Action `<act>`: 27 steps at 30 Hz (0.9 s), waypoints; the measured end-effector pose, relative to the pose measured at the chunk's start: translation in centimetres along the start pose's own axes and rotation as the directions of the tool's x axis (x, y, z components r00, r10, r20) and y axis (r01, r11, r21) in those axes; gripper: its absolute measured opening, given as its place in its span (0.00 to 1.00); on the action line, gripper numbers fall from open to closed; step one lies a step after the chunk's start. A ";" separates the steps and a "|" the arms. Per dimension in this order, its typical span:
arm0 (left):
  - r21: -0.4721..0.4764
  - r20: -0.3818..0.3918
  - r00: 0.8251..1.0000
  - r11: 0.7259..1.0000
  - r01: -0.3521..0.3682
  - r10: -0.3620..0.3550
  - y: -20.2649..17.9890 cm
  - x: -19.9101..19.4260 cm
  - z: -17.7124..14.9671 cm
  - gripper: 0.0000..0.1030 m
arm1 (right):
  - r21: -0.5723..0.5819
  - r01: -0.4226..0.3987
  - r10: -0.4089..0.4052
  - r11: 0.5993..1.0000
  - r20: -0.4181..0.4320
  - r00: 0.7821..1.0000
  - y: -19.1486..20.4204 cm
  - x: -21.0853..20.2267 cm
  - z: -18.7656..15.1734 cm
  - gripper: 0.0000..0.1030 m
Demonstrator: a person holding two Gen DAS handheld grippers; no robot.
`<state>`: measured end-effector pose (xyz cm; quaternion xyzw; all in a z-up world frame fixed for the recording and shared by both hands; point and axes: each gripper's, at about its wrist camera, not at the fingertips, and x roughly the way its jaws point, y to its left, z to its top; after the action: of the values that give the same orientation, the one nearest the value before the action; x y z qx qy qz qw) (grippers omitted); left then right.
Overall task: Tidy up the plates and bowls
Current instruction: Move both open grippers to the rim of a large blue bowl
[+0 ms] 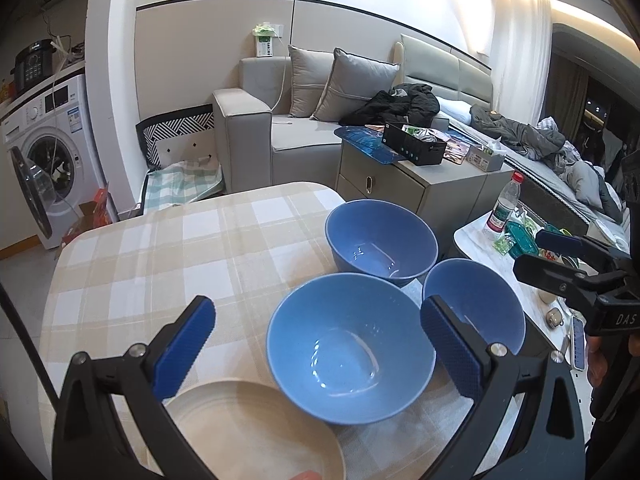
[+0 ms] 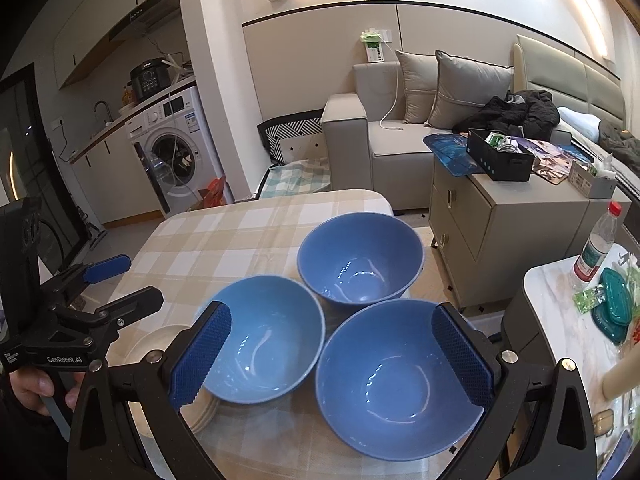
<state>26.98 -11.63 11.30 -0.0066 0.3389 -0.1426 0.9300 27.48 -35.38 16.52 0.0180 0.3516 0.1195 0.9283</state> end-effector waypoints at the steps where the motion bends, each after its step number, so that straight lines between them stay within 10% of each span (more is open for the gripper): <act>1: 0.000 -0.003 1.000 1.000 0.001 -0.001 -0.1 0.5 0.3 1.00 | 0.001 0.001 -0.001 1.000 0.002 1.000 -0.3 0.2 0.3 0.99; 27: -0.009 -0.083 0.997 1.000 -0.012 0.011 -0.7 9.7 4.0 1.00 | 0.069 0.004 0.003 0.998 -0.101 0.995 -6.3 8.4 4.4 0.99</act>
<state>36.43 -15.28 8.35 -0.0031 0.3777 -0.1356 0.9159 37.83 -39.28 13.63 0.0437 0.4018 0.1078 0.9083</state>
